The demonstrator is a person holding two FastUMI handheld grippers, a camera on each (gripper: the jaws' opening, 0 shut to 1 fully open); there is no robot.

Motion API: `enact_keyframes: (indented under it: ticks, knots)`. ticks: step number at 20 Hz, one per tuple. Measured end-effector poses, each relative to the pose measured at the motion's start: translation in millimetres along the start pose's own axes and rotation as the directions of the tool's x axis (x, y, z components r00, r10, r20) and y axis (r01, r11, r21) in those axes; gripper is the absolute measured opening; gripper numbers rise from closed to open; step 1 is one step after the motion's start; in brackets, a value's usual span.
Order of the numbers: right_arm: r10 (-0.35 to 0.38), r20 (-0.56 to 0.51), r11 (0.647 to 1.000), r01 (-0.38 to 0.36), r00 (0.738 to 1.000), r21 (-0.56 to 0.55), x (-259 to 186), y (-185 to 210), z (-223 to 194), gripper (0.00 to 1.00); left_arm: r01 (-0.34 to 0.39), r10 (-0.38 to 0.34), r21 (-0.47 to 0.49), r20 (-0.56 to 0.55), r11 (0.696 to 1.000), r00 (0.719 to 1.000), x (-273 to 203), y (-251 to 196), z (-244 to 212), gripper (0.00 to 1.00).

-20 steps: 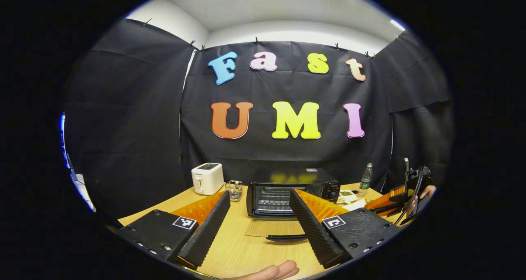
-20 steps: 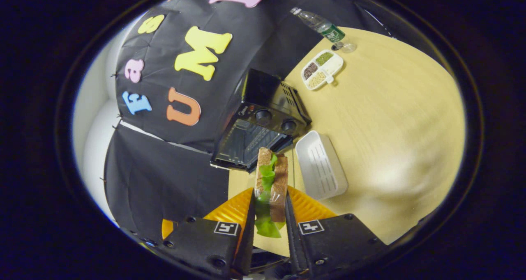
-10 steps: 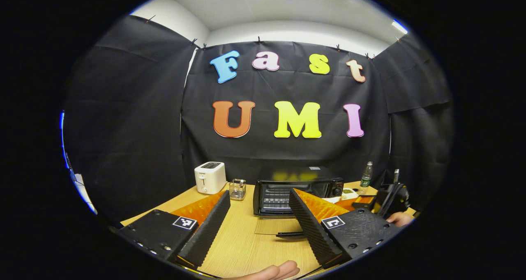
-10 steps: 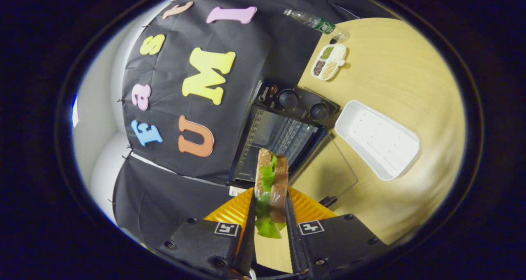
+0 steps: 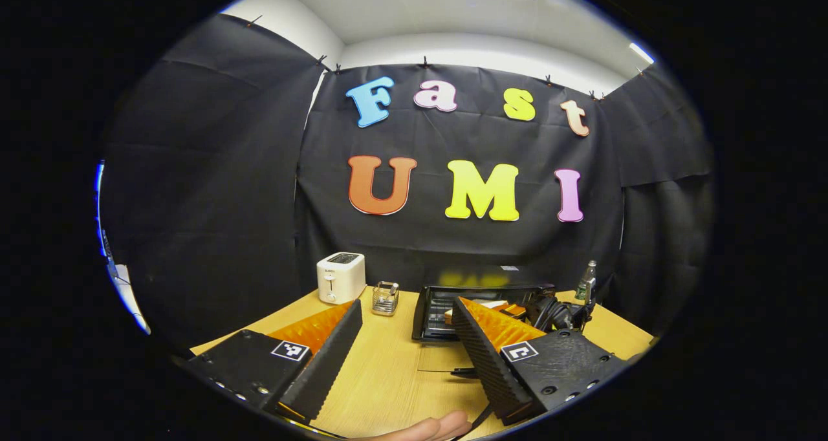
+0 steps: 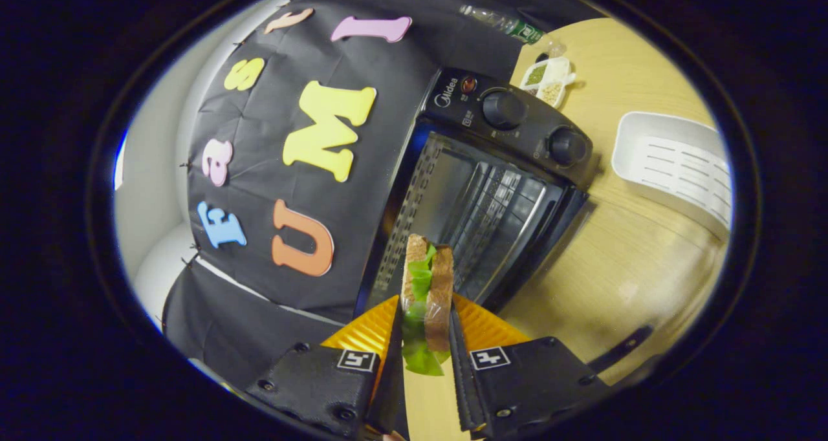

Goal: Open the electric oven with the left hand, put the food in, and close the electric oven.

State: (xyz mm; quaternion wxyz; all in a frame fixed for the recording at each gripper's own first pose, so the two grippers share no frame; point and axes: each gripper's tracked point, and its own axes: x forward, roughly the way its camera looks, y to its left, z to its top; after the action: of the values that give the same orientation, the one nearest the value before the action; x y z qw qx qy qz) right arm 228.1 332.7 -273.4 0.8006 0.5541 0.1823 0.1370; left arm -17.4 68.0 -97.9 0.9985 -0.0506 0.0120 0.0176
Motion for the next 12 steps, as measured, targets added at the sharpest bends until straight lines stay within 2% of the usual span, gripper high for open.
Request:
enact_keyframes:
  ticks: [5,9,12]
  knots:
    - [-0.034,0.085,0.999,0.037,0.996,-0.030,60.4,-10.8,25.3,0.40,0.106,-0.106,-0.055,-0.004,0.993,0.994,5.2,-21.2,-14.5,0.93]
    - [-0.077,0.160,0.993,0.090,0.984,-0.075,85.3,-28.8,39.5,0.39,0.120,-0.121,-0.058,-0.020,0.991,0.992,12.2,-25.0,-26.9,0.93]
    - [-0.104,0.150,0.987,0.121,0.983,-0.110,92.5,-36.3,32.6,0.41,0.129,-0.132,-0.071,-0.044,0.989,0.990,14.5,-28.8,-36.8,0.93]
